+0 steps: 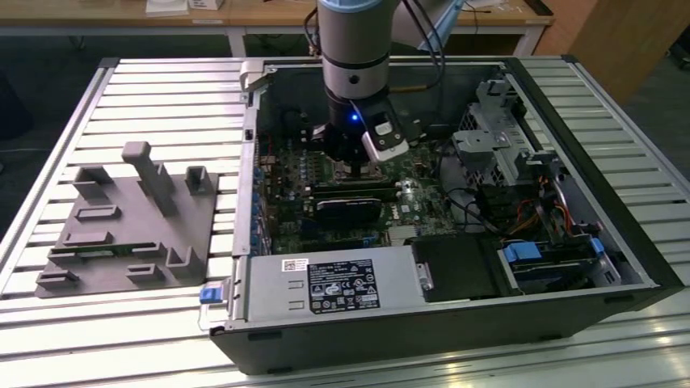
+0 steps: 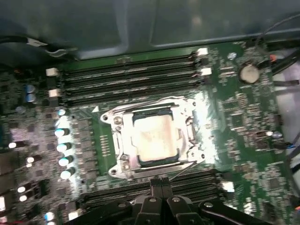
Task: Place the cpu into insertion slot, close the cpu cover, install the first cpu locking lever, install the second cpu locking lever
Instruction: 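Install the second cpu locking lever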
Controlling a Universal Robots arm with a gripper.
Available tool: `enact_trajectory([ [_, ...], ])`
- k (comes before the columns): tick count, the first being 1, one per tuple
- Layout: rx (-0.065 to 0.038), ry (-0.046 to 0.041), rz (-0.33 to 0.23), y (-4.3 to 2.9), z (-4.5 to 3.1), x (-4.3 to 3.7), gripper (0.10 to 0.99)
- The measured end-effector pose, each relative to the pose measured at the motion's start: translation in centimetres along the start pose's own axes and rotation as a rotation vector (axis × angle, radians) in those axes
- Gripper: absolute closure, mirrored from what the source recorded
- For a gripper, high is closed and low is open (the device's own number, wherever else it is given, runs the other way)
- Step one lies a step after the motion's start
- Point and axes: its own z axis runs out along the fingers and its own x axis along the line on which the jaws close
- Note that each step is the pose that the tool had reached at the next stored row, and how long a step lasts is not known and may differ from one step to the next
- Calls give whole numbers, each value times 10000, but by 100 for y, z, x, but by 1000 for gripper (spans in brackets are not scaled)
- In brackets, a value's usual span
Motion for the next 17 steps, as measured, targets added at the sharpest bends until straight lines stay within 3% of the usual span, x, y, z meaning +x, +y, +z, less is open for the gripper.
enact_trajectory([
  [2, 64, 304, 16, 0, 9, 0, 980],
  [7, 66, 337, 18, -3, 10, 0, 980],
  [11, -207, 385, 31, -63, 9, -5, 980],
  [17, -803, 492, 66, -155, 17, 8, 980],
])
